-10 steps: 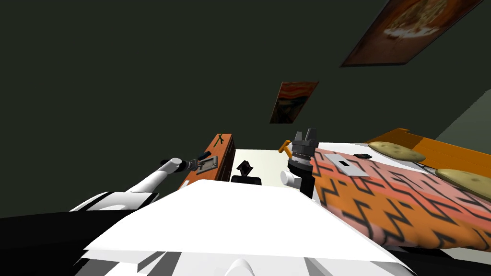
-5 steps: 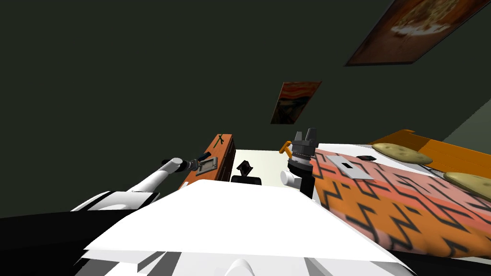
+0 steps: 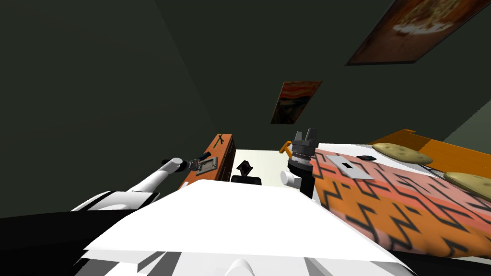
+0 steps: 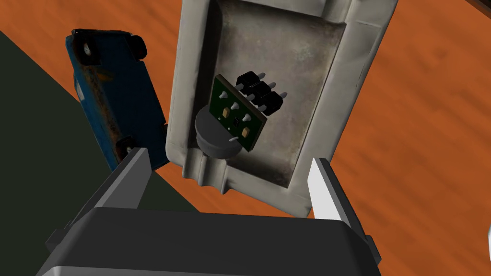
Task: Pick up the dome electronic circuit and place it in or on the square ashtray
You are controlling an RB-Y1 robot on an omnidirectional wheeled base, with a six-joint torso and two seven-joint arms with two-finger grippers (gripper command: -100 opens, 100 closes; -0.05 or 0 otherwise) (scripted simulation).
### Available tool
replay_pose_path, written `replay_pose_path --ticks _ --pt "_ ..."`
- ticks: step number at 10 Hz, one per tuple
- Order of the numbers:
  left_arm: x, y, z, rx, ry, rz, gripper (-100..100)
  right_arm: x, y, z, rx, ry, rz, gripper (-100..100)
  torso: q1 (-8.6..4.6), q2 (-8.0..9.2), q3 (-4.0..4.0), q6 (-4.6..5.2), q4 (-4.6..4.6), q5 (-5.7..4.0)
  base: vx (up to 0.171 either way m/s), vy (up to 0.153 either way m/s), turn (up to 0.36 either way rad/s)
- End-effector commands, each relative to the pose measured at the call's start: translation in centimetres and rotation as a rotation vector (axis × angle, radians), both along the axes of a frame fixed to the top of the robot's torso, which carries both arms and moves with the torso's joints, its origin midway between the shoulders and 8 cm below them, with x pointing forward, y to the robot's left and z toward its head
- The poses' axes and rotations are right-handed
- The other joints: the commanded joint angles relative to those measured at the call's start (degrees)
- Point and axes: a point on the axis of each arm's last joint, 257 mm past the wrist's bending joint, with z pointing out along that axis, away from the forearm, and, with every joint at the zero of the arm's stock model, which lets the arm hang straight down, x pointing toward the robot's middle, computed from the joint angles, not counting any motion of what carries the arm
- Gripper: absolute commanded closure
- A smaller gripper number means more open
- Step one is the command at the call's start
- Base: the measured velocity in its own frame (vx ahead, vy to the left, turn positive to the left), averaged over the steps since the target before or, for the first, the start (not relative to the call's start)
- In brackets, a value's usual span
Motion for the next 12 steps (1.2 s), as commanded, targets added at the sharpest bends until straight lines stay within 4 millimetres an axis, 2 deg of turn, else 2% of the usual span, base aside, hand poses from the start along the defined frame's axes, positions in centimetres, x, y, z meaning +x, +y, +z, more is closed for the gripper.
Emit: replay_pose_path --ticks 1,2,9,10,11,12 --pt "0.0 0.0 0.0 0.0 0.0 0.0 0 0.0 0.0 0.0 0.0 0.0 0.0 0 0.0 0.0 0.0 0.0 0.0 0.0 0.0 0.0 0.0" --pt "0.0 1.0 1.3 0.004 -0.001 -0.003 -100 0.0 0.0 0.0 0.0 0.0 0.0 0 0.0 0.0 0.0 0.0 0.0 0.0 0.003 -0.03 0.052" --pt "0.2 4.0 5.9 0.016 -0.001 -0.022 -100 0.0 0.0 0.0 0.0 0.0 0.0 0 -0.24 -0.04 -0.03 0.0 -0.01 -0.05 0.012 -0.061 0.028" --pt "0.1 3.6 5.5 0.017 -0.001 -0.021 -100 0.0 0.0 0.0 0.0 0.0 0.0 0 -0.26 -0.04 -0.02 0.0 -0.01 -0.06 0.005 -0.026 0.015" --pt "0.1 3.6 5.6 0.016 0.0 -0.021 0 0.0 0.0 0.0 0.0 0.0 0.0 0 -0.14 -0.03 -0.02 0.01 -0.01 -0.03 0.0 -0.006 -0.002" --pt "0.1 3.6 5.6 0.016 0.0 -0.021 0 0.0 0.0 0.0 0.0 0.0 0.0 0 -0.05 -0.01 -0.01 0.01 0.0 -0.01 0.0 0.0 0.0"
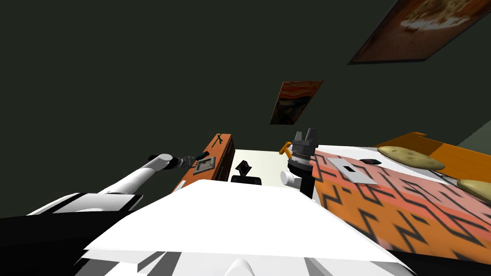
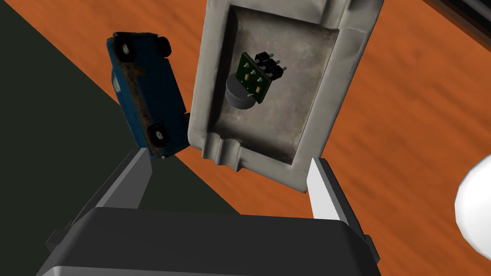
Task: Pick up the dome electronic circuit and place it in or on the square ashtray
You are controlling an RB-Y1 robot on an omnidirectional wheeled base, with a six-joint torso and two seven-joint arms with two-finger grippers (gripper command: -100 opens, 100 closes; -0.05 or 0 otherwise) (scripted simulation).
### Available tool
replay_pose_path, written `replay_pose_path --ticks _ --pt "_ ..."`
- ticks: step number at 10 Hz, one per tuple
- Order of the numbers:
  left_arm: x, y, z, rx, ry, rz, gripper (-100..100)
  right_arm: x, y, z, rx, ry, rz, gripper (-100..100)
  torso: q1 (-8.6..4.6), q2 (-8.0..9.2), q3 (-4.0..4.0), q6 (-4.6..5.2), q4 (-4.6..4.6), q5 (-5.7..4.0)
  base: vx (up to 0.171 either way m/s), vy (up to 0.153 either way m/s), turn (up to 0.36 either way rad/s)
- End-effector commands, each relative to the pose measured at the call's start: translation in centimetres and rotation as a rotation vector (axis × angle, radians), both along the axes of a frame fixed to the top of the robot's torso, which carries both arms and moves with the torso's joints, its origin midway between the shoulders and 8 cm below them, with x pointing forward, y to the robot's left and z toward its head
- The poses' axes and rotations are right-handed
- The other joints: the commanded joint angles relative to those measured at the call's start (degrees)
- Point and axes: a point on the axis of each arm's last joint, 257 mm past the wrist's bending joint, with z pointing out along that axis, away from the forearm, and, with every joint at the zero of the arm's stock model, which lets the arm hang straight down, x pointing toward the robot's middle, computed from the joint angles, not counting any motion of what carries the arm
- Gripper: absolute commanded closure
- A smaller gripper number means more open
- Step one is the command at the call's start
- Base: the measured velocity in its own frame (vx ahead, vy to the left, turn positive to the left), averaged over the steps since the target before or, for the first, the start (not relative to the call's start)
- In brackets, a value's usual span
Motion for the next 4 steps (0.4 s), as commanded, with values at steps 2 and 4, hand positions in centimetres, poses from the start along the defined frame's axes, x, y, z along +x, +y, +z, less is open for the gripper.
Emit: replay_pose_path --ticks 2,4 --pt "0.0 0.0 0.0 0.0 0.0 0.0 0 0.0 0.0 0.0 0.0 0.0 0.0 0 0.01 0.0 0.0 0.0 0.0 0.0 0.0 0.0 0.0" --pt "0.0 0.0 0.0 0.0 0.0 0.0 0 0.0 0.0 0.0 0.0 0.0 0.0 0 0.02 0.01 0.0 0.0 0.0 0.0 0.0 0.0 0.0"
